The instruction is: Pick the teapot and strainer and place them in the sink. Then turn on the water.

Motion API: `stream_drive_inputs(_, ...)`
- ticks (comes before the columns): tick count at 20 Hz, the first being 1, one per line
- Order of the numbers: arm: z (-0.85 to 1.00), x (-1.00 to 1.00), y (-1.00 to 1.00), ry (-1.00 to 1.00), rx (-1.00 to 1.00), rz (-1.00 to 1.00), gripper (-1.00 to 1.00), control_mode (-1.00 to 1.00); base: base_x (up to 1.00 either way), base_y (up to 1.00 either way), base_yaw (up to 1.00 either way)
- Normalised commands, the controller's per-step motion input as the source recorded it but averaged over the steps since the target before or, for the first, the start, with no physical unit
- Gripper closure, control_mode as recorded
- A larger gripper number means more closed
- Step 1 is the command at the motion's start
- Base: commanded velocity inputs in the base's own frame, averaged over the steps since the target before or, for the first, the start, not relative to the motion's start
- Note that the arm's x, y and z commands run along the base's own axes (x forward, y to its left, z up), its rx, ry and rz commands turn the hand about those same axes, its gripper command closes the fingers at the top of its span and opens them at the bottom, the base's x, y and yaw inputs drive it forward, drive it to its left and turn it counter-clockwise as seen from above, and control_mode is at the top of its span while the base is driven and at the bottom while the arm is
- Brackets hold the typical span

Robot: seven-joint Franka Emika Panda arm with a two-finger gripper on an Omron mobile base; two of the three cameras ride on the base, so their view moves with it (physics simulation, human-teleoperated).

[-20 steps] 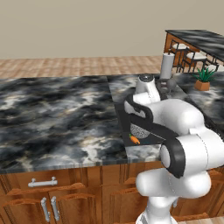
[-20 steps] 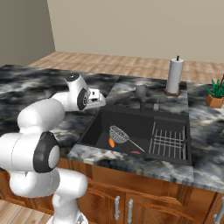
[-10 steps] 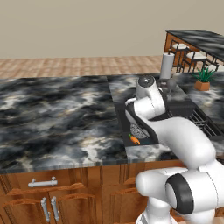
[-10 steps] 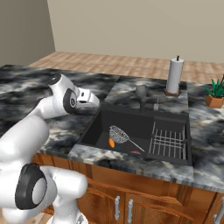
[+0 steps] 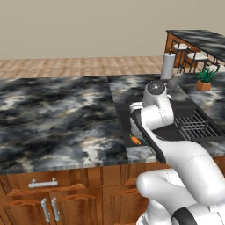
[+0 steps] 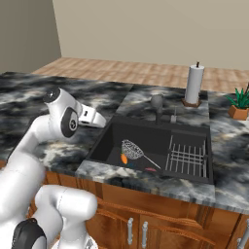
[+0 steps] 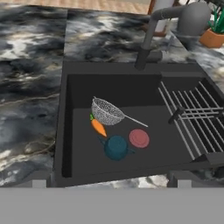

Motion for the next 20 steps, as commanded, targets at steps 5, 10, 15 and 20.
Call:
stream_drive_inputs(5, 0.15, -0.27, 0.00, 0.06, 0.10, 0.00, -1.00, -1.00, 0.00, 0.00, 0.00)
stream_drive_inputs(10, 0.00, -0.22, 0.00, 0.00, 0.04, 0.00, -1.00, -1.00, 0.00, 0.00, 0.00)
stream_drive_inputs(15, 0.00, -0.07, 0.00, 0.01, 0.00, 0.00, -1.00, -1.00, 0.00, 0.00, 0.00)
stream_drive_inputs(20, 0.00, 0.00, 0.00, 0.00, 0.00, 0.00, -1.00, -1.00, 0.00, 0.00, 0.00)
